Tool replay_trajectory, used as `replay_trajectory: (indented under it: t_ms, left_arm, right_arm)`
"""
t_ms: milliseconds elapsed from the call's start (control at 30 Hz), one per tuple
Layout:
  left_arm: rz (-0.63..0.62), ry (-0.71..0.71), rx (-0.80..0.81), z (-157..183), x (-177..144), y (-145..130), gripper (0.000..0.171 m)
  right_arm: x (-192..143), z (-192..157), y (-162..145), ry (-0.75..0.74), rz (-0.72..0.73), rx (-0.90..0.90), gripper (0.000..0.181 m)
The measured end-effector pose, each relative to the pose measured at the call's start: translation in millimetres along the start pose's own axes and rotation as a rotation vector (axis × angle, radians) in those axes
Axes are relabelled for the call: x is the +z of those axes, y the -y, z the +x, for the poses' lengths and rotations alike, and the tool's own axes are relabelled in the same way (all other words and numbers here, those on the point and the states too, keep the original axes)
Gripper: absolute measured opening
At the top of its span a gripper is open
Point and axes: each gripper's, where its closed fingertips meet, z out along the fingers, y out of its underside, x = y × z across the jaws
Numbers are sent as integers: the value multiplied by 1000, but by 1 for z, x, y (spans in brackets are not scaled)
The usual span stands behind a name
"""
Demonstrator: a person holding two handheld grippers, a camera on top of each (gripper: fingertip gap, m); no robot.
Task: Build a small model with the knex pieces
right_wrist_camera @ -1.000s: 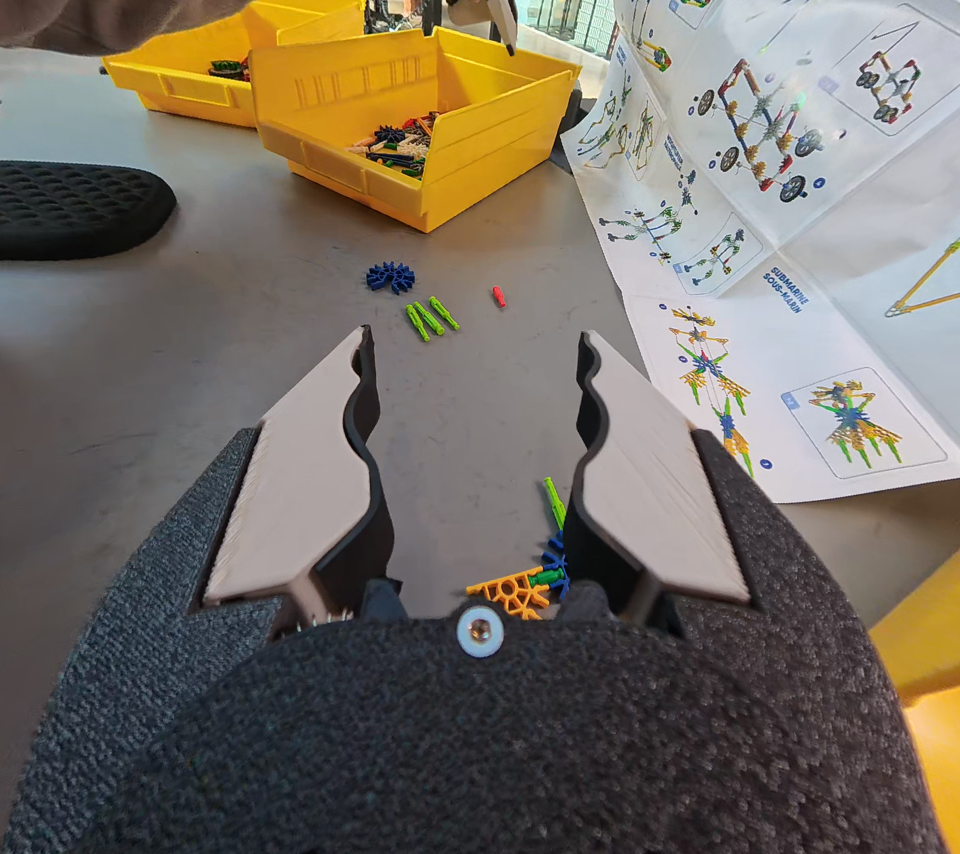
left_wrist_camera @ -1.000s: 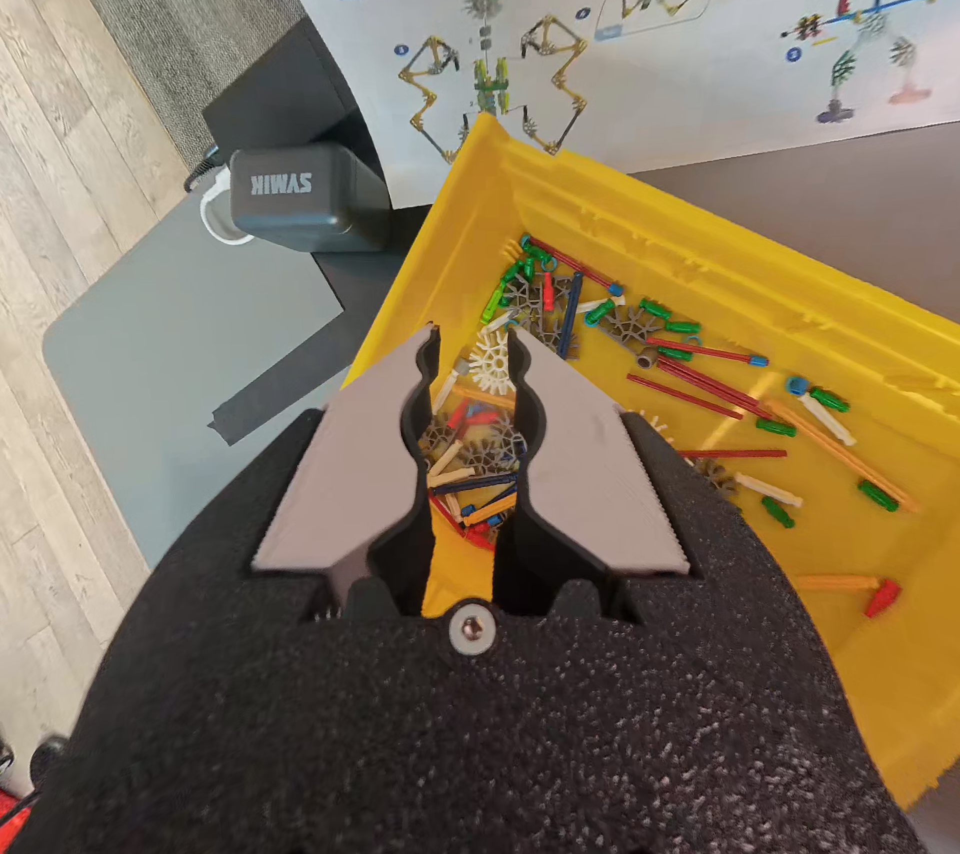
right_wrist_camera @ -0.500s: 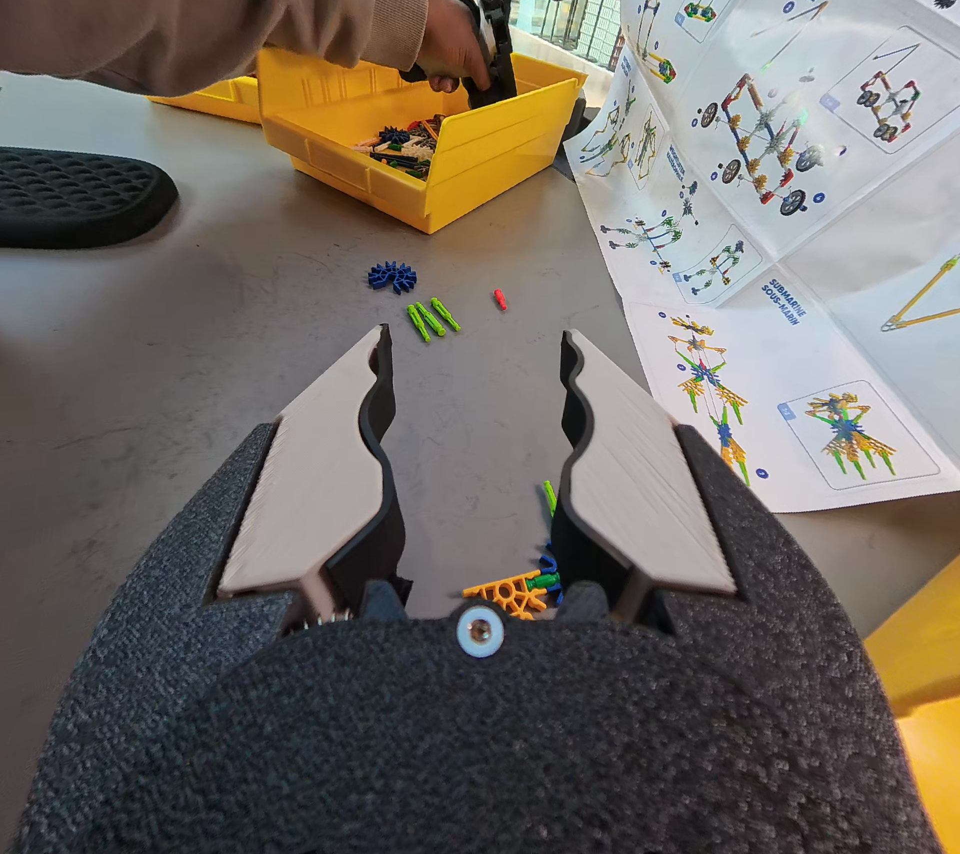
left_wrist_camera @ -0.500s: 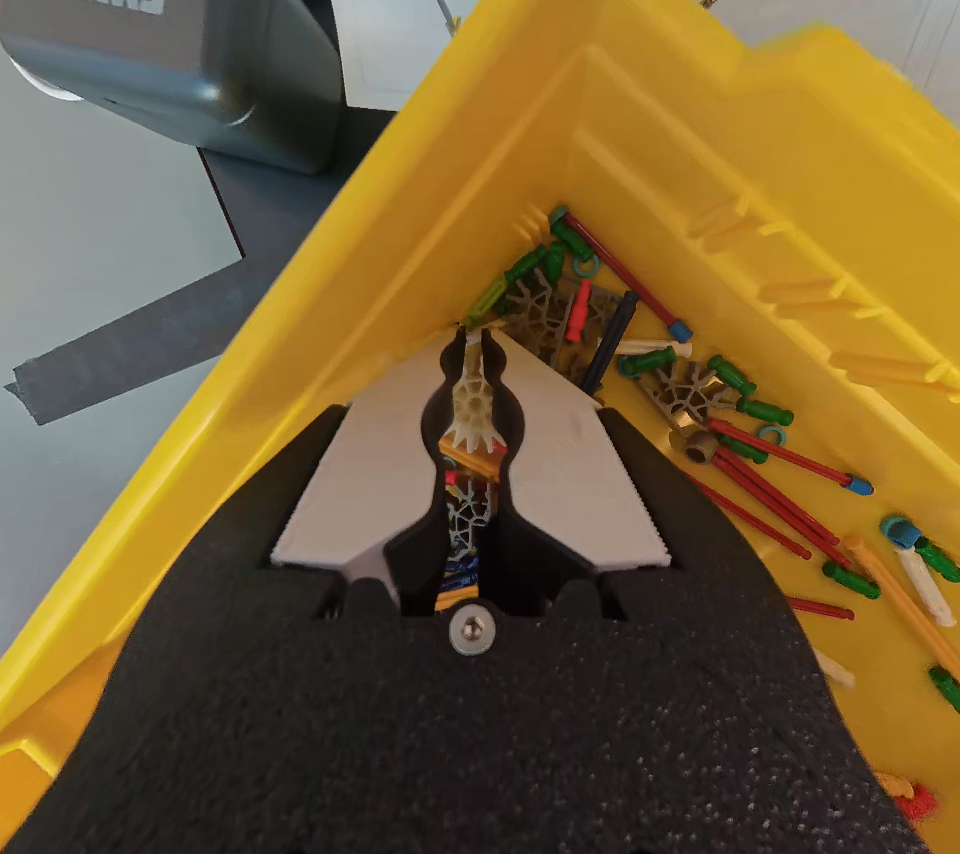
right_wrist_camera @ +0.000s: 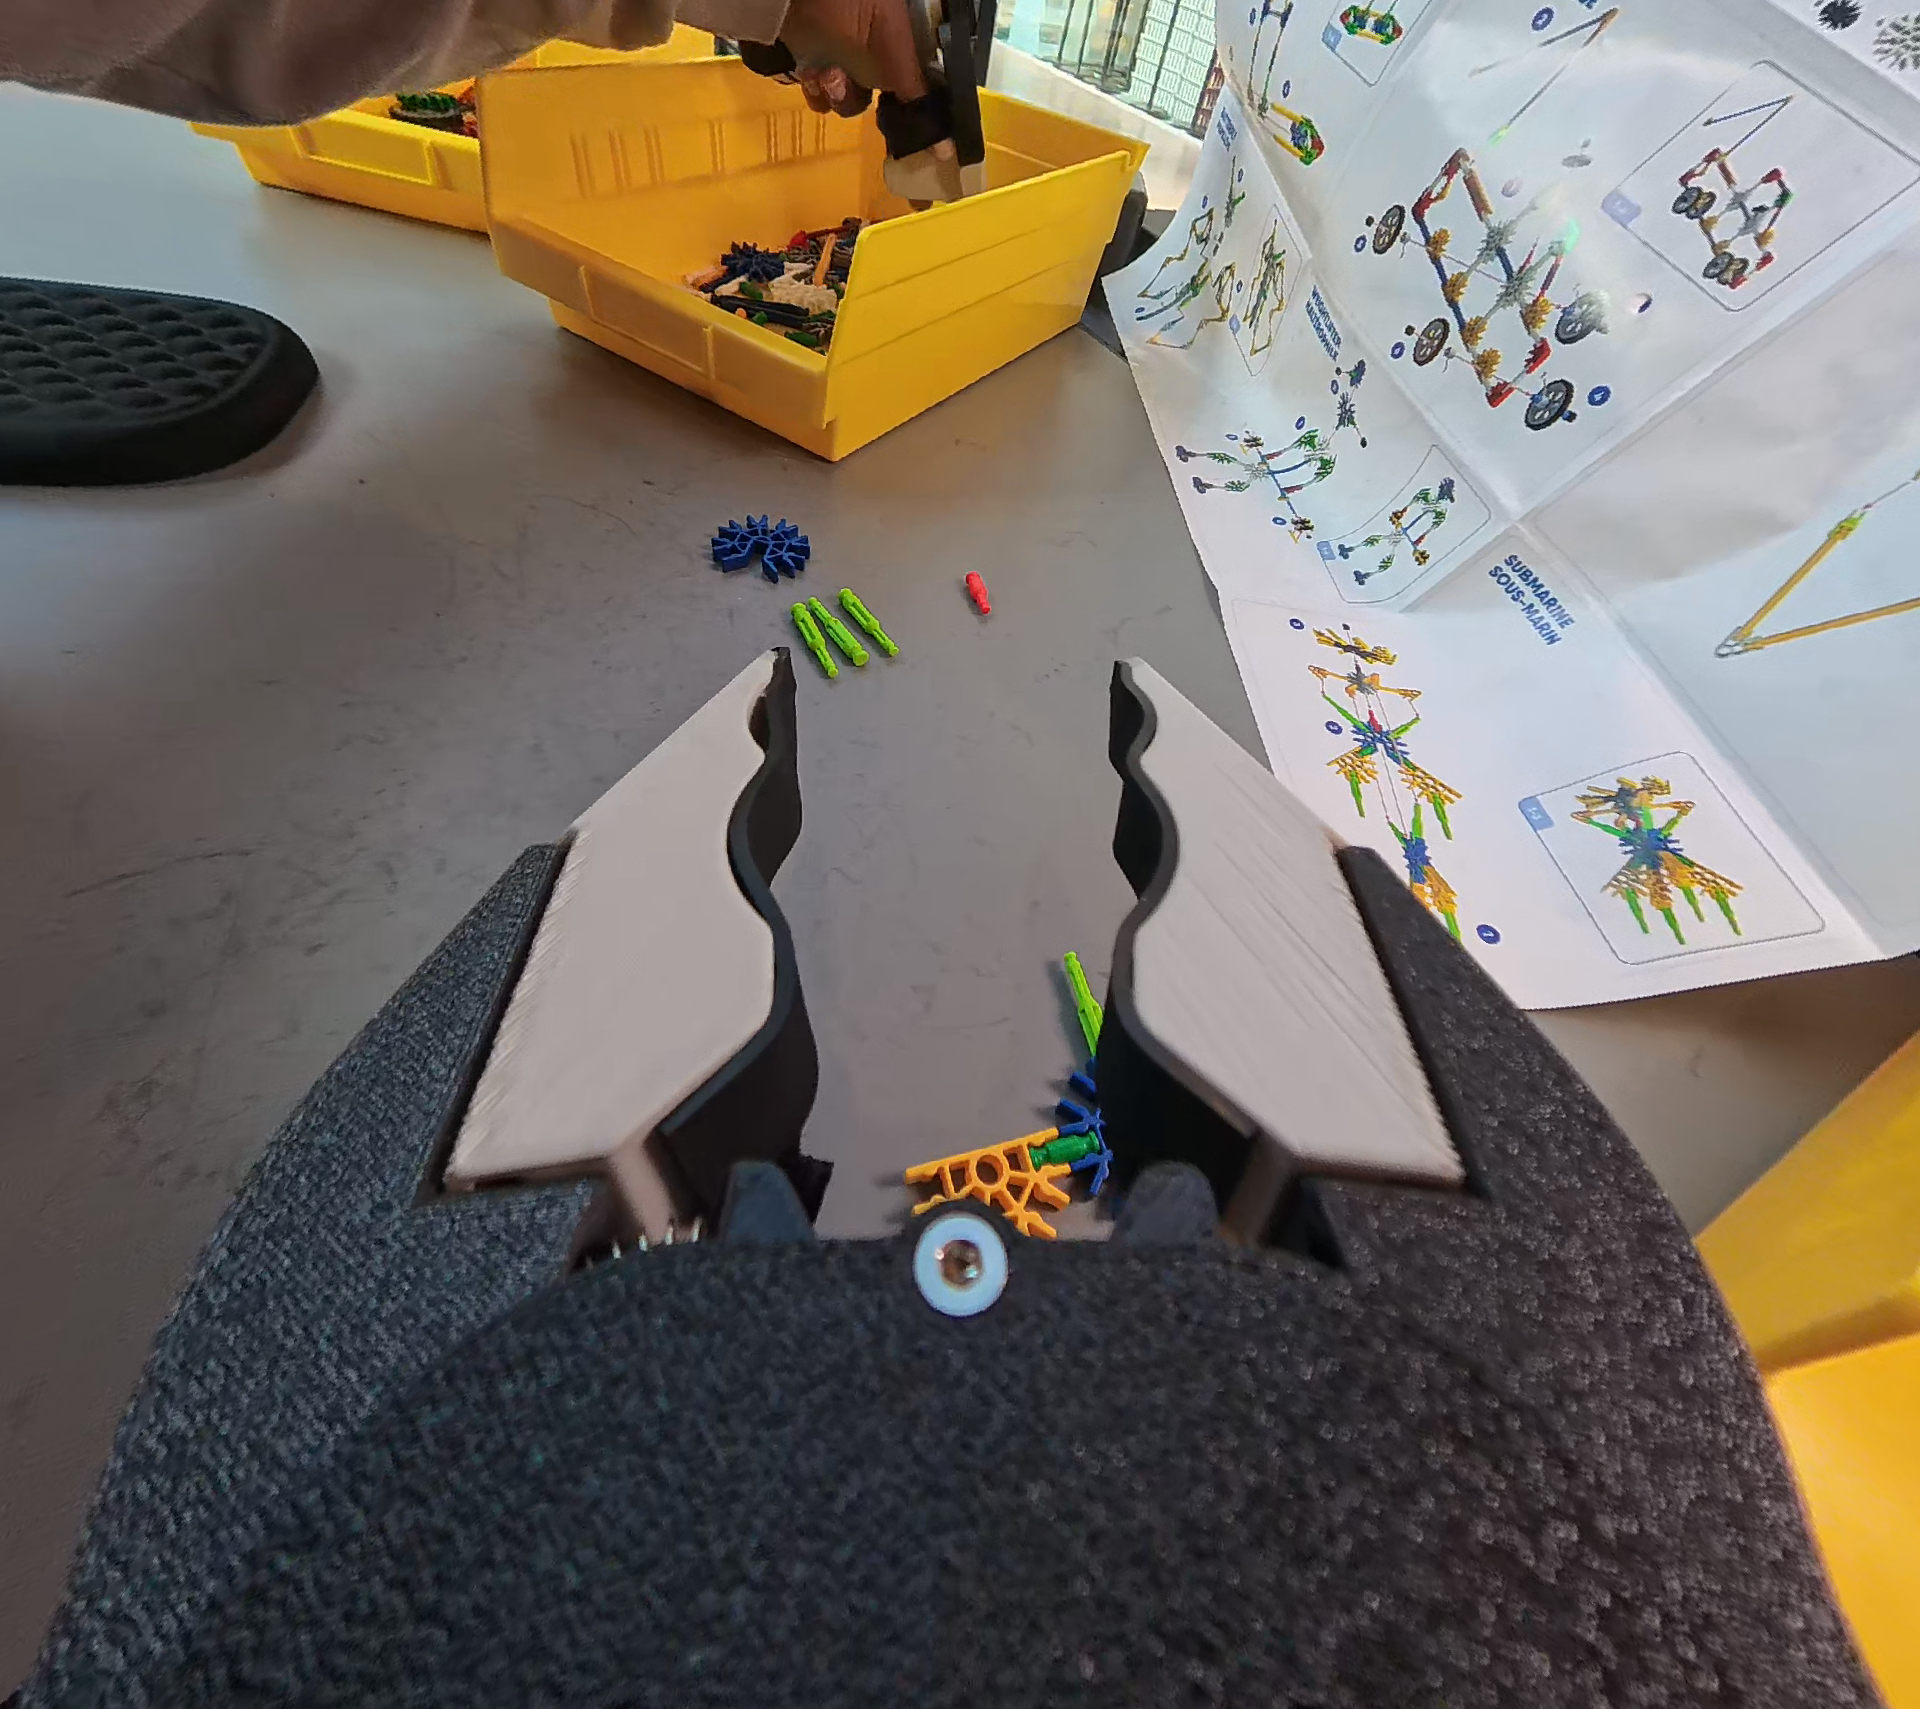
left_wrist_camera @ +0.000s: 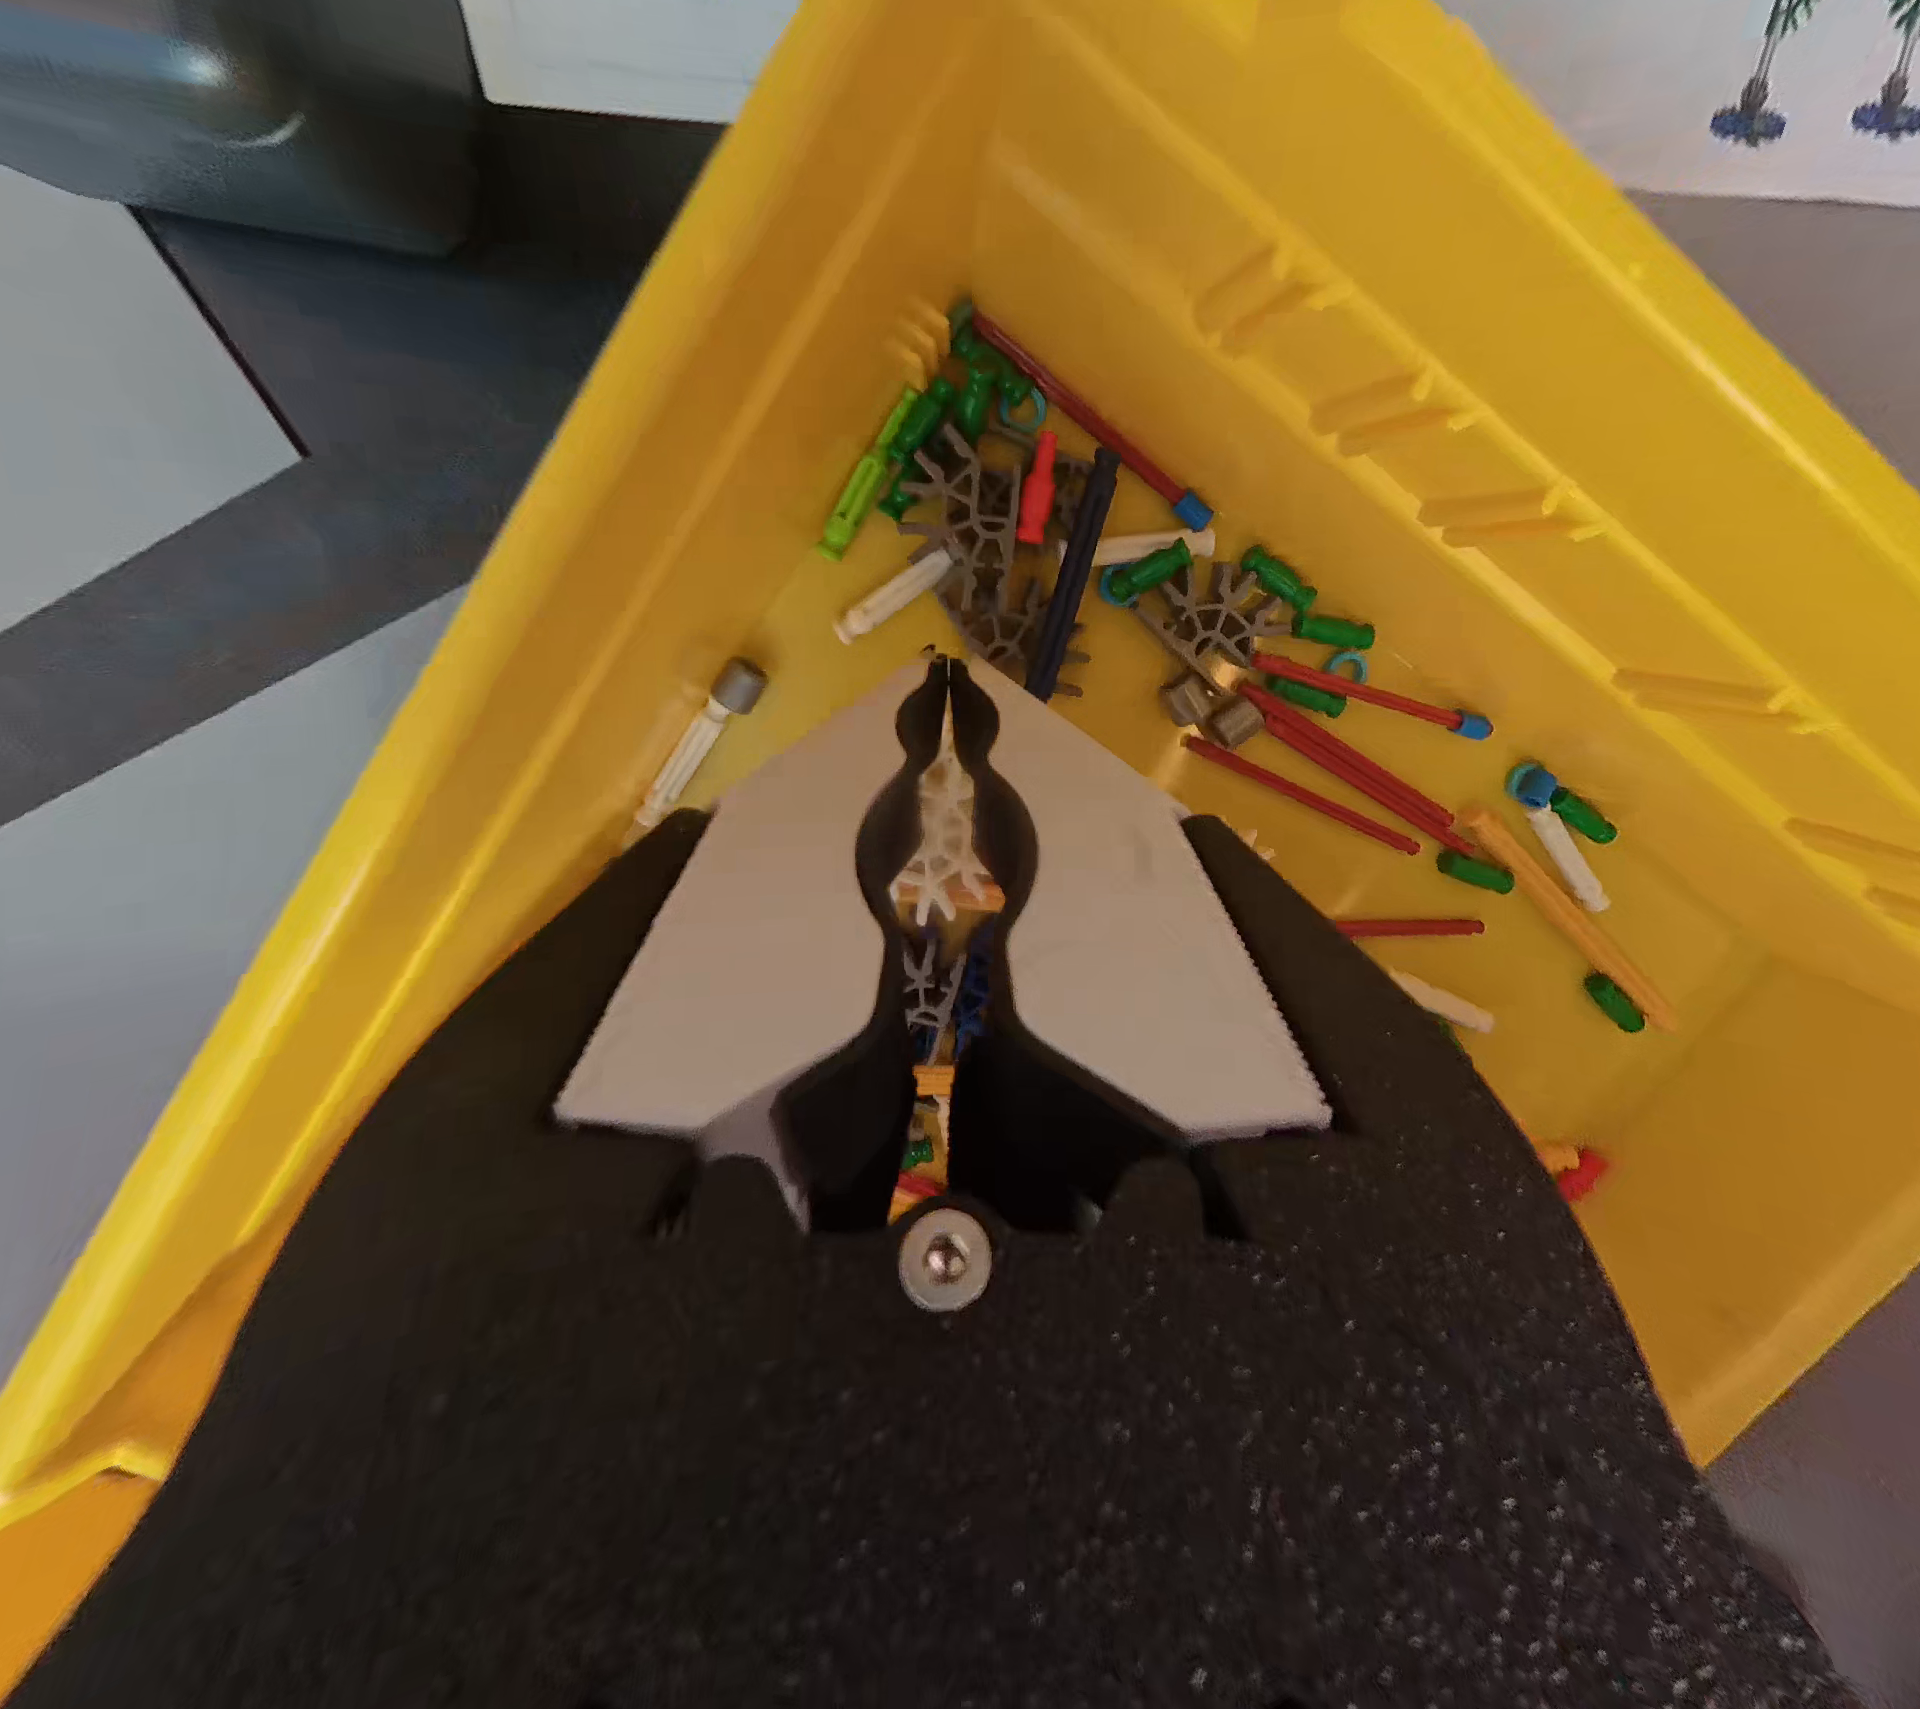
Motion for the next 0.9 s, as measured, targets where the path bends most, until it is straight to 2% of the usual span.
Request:
replay_trajectory:
  t_ms: [100,133,167,433,567,700,867,900]
  left_arm:
    - [97,133,-78,-21,-2,14,9]
    - [125,179,-109,-28,-1,16,5]
    - [148,195,-147,-30,3,18,1]
    - [351,268,-383,-35,20,34,0]
    - [390,316,-352,-36,28,39,0]
    - [368,325,-254,-32,28,38,0]
    - [192,109,-160,0,31,25,0]
    - [149,32,-141,12,30,21,0]
  right_arm:
    - [1,0,0,2,0,4,58]
    - [1,0,-1,1,-2,3,58]
    - [1,0,-1,-1,-4,3,57]
    - [2,4,-3,-18,-6,22,55]
    - [2,3,-3,-19,-9,18,54]
    - [1,4,-1,-28,-9,9,54]
    - [-2,6,2,-36,3,13,54]
    - [-2,6,2,-36,3,13,53]
